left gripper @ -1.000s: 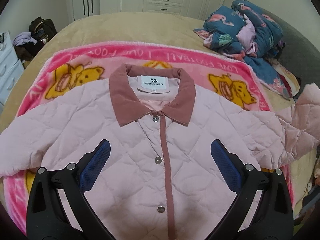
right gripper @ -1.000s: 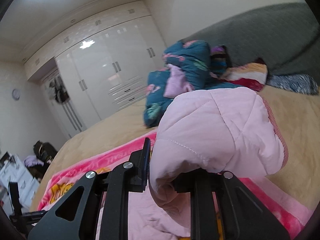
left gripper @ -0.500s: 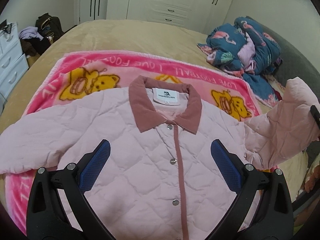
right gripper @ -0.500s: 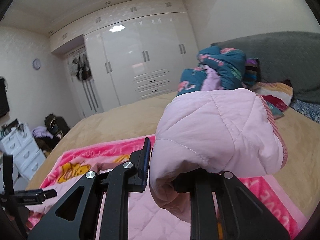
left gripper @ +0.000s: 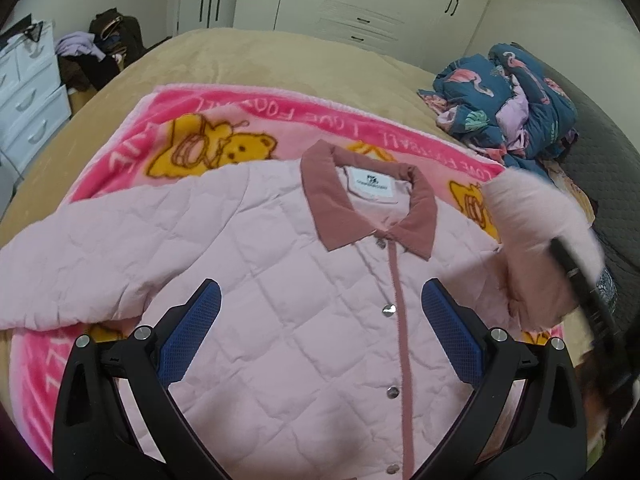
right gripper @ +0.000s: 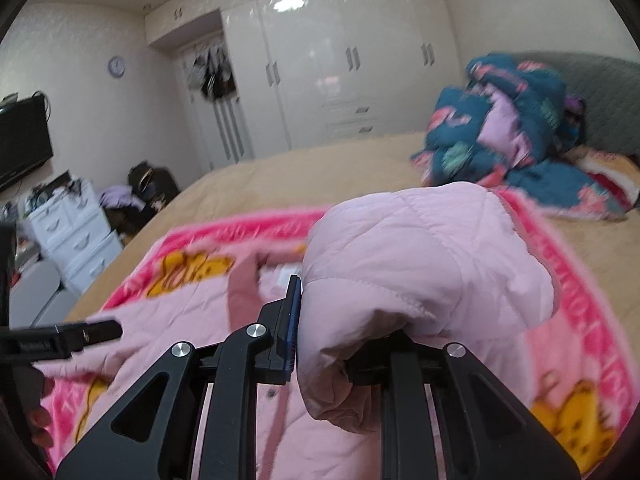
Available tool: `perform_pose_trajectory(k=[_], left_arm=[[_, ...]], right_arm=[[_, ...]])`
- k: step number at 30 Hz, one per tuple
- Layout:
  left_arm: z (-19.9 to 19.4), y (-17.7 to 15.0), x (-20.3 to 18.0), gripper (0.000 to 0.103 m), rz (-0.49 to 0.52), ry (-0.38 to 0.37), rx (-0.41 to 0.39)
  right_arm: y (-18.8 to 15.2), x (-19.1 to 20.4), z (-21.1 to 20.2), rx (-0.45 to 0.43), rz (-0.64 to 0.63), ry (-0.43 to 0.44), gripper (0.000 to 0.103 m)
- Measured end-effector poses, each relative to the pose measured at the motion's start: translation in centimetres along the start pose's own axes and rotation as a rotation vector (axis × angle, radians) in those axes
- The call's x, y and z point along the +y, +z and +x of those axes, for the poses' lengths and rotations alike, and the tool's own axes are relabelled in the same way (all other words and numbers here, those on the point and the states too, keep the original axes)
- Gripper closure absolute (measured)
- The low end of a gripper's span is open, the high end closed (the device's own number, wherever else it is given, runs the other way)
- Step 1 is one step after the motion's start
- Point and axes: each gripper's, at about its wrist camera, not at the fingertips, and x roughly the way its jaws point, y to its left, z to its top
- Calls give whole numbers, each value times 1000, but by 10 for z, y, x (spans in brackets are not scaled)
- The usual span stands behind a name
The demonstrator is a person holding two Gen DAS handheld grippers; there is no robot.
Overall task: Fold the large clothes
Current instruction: 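Lift the sleeve and fold it across the jacket body, then open the right tool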
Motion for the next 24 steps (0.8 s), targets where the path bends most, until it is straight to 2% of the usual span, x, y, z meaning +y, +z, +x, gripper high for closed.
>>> perform_pose_trajectory(k=[6,9,11,12,13,15,17,19,24], left_arm=[[17,-13,10,9,-20,7,37],[26,-20,14,9,-28,5,63],[30,-23,16,9,-37,4,70],[32,-23,17,9,-40,2,72],[33,-24,17,9,-45,1,74],[34,-25,17,9,-51,-2,77],[35,-25,17,9,-51,-5,78],[36,-26,17,9,-52,-5,79],[37,-28,17,9,-66,-18,90]], right_arm=[[-52,26,50,150,14,37,86],[-73,30,61,191,21,48,84],[-81,28,66,215,42,69,74],[-84,27,68,229,55,87,62],[-88,27,68,238,65,103,54],[-92,24,62,246,86,119,49],[-91,16,53,249,132,137,39],[-92,5,36,217,216,146,25],[-90,-33,10,144,416,134,24]])
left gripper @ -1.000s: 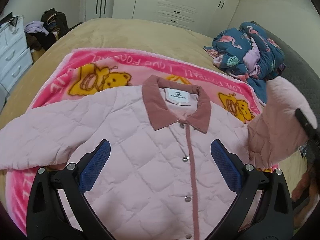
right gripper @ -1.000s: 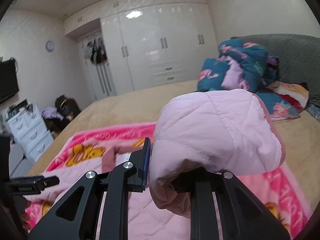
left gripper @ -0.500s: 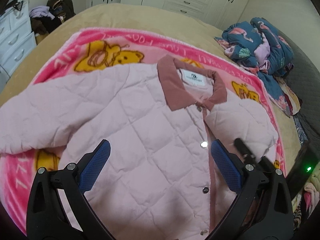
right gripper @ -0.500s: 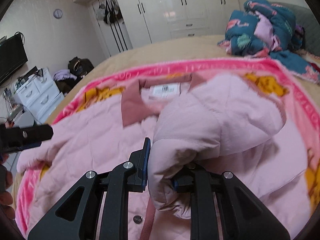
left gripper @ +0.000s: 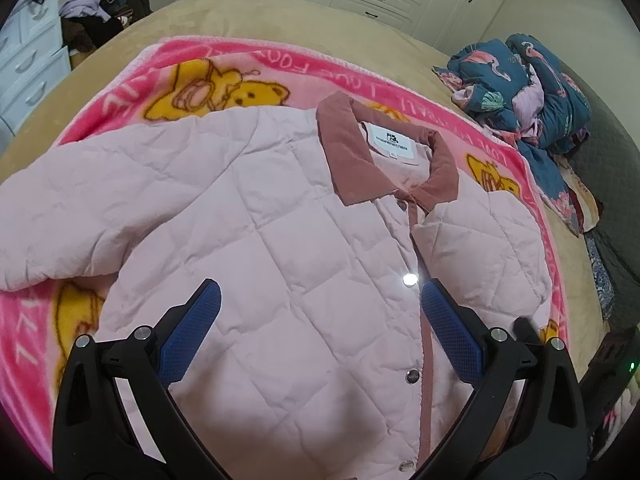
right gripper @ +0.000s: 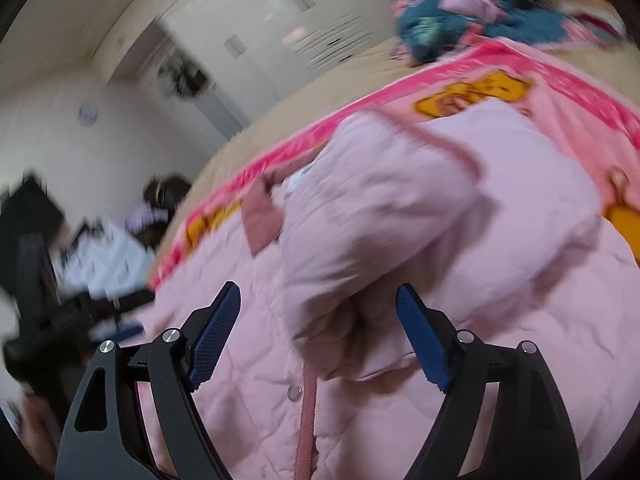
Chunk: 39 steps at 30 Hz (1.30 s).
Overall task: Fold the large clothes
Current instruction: 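Lift the sleeve and fold it across the jacket body, then open the right tool, then grasp the rose-trimmed front edge of the jacket with the left tool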
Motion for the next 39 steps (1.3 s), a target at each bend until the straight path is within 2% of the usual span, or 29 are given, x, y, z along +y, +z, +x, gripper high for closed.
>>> perform_pose_trajectory(k=[2,3,4,6,8,11,15,18,22,26,28,35,38,39], left_arm=[[-2,0,1,9,-8,-9,1],[-4,1,2,9,-14,-14,0],[-6,2,3,9,-21,-21,-2],[-11,5,7,9,-41,-41,-4],[-18,10,15,9,-72,-76,-10],[-27,15,24,9,-109,-121,-28],[-36,20,36,9,-166,-202,-36],[-36,20,41,9,-190,-243,-32],[-22,15,49,9,-234,-306,14],[3,5,53,9,-252,-285,83],[16,-2,57,9,-278,-290,121],[55,-26,60,9,-306,-277,204],[59,-29,52,10,-271,-267,197],[59,-31,46,21,-252,-276,190]], right_arm=[[7,-4,-1,-12,16,-2,43],[11,-3,0,-8,9,-8,63],[14,-1,2,-5,-1,-6,71],[19,8,-4,-41,-26,14,75],[19,27,-10,-82,-109,28,76],[11,56,-5,-64,-229,53,76],[-9,87,13,2,-367,88,78],[-26,102,27,66,-416,106,79],[-50,117,45,157,-491,103,81],[-63,119,48,230,-509,147,77],[-63,117,42,244,-491,172,65],[-39,76,4,176,-421,99,58],[-27,54,-13,144,-380,51,57],[-24,46,-18,135,-363,35,57]])
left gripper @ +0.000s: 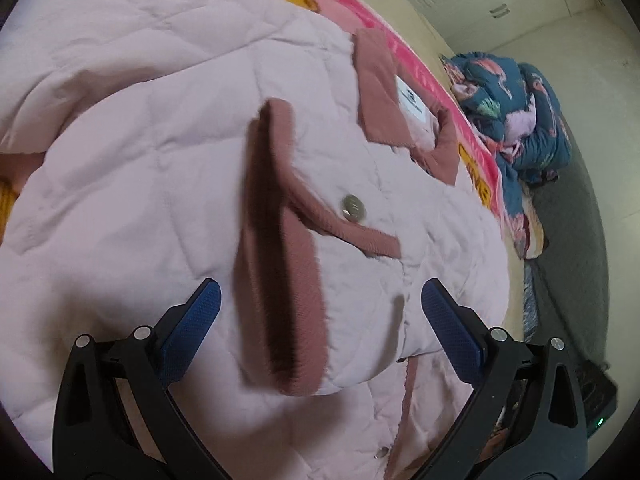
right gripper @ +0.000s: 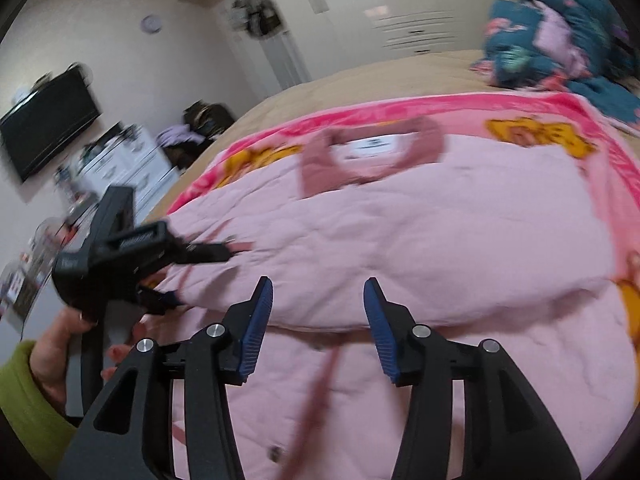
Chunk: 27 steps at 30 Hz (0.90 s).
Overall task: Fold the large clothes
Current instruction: 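Grasp the rose-trimmed front edge of the jacket with the left tool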
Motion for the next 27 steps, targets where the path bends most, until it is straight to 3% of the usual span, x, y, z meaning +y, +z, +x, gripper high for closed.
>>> perform_pose_trajectory(k=[1,2,4,5,8,12,18,21,27], left_arm=[[0,-1,-2,33,13,-19,3],[1,-1,-5,52,24,-29,6],[0,-3,-12,65,69,6,-13],[-2,-4,-16,77,98,21,-31],[-13,-2,-32,90,166,26,-74],[-49,15,-58,94,246,17,-166],[-95,38,-92,94,385,68,-316],[-76,39,-80,94,405,135,-290],[-25,34,-27,93,348,239,-188]], right_arm=[[0,-10,-6,-10,21,-17,57],[0,-17,-12,-20,37,-30,56],[-2,-34,-24,-40,79,-63,56],[-3,-40,-29,-48,94,-74,56],[-9,-58,-46,-76,148,-107,56],[-17,-82,-63,-87,229,-130,55],[-16,-93,-69,-95,239,-167,54],[-12,-92,-67,-92,219,-194,53],[1,-81,-51,-72,150,-229,50]])
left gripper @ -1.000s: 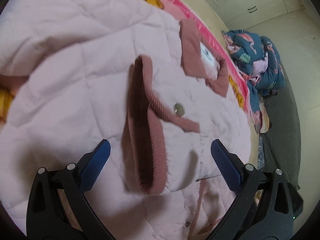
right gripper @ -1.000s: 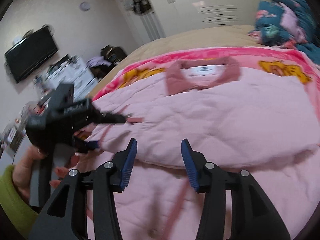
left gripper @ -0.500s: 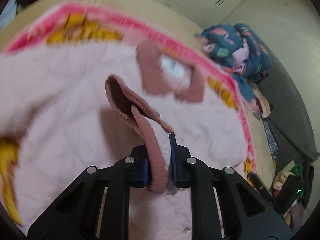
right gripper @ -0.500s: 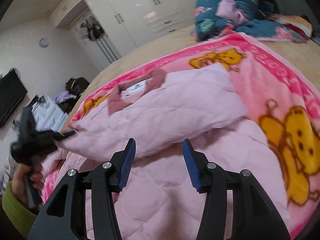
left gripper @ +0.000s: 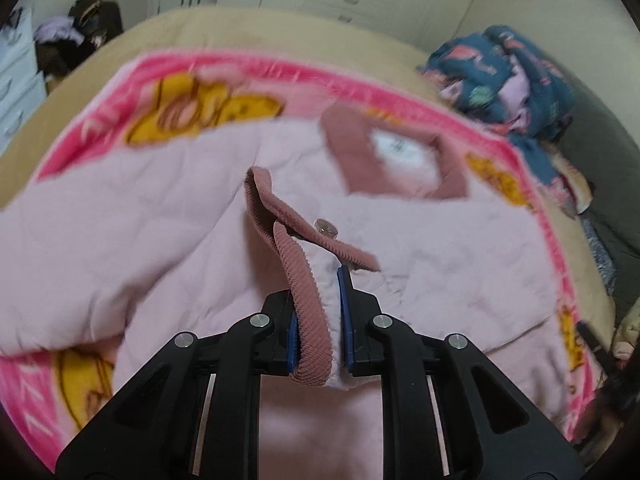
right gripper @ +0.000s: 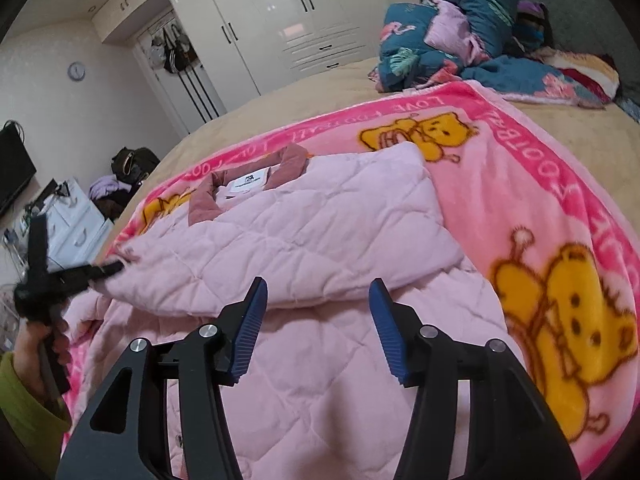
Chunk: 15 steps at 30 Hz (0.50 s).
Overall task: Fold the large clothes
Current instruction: 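Grasp the rose-trimmed front edge of the jacket with the left tool, then fold the front panel over the folded sleeve and open the left tool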
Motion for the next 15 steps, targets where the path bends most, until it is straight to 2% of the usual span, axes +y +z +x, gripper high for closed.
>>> perform_pose_trajectory(k=[9,15], left_arm=[[20,-18,17,89,-1,27,49],[27,-25,23,85,-27,17,56]], right_arm=[[23,19,39,45,-106,-68,44],[31,13,81,136,-128,-119,42]])
